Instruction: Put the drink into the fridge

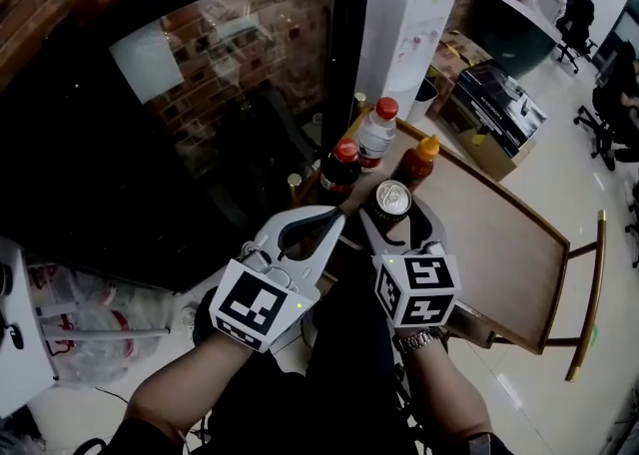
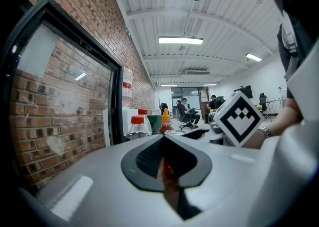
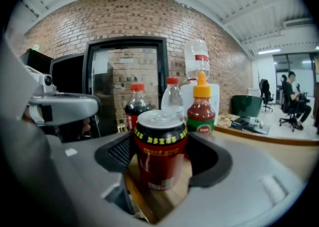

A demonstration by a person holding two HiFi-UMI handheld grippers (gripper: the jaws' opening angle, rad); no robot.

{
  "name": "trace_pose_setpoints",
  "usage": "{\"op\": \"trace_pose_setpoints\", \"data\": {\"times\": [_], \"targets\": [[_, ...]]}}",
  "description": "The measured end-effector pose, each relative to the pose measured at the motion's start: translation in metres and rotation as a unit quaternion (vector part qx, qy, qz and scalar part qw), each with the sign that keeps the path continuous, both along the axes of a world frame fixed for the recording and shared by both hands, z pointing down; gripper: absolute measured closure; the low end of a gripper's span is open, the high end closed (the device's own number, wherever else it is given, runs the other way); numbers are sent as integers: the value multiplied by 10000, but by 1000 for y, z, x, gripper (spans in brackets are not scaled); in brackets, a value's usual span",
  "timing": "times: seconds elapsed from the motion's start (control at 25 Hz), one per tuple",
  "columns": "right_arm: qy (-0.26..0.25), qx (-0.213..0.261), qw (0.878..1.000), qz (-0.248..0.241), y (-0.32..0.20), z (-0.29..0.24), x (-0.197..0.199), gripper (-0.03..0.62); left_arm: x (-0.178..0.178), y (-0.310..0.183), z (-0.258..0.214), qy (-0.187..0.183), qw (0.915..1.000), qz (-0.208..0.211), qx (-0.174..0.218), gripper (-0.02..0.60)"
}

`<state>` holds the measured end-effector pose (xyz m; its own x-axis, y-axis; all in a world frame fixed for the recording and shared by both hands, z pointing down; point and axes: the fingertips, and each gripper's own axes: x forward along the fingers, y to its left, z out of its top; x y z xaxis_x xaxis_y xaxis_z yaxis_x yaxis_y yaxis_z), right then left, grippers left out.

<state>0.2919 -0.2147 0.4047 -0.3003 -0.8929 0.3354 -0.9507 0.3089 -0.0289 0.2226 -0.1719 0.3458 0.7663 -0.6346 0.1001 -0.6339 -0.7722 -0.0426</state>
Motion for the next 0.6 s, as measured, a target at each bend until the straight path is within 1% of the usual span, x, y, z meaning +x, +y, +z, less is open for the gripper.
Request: {"op": "trace_pose_setpoints", "data": {"times": [0.16,0.28,0.36,0.44,0.52,0.6], "targets": [[-21,97,9999,-53,6,-8,-3,273,-9,3,1,-83,9999,-72,68,577],[-47,192,9997,-155,13,-18,-9,273,-17,8,-4,-4,9997,-231,64,577],[-72,255,9994,-239,19,-26,-16,273,-25,12,-4,-53,9995,-301,106,577],[-100,318,9988,-372,25,-35,-26,273,-35,16,-5,-108,9990,-404,159,577],[-133,392,9975,-576,30,-43,-41,273,-49,19,-11,-58,9979,-628,174,577],[-169,466,9960,-749,37,-51,-56,273,-64,22,-10,-160,9969,-732,259,577]]}}
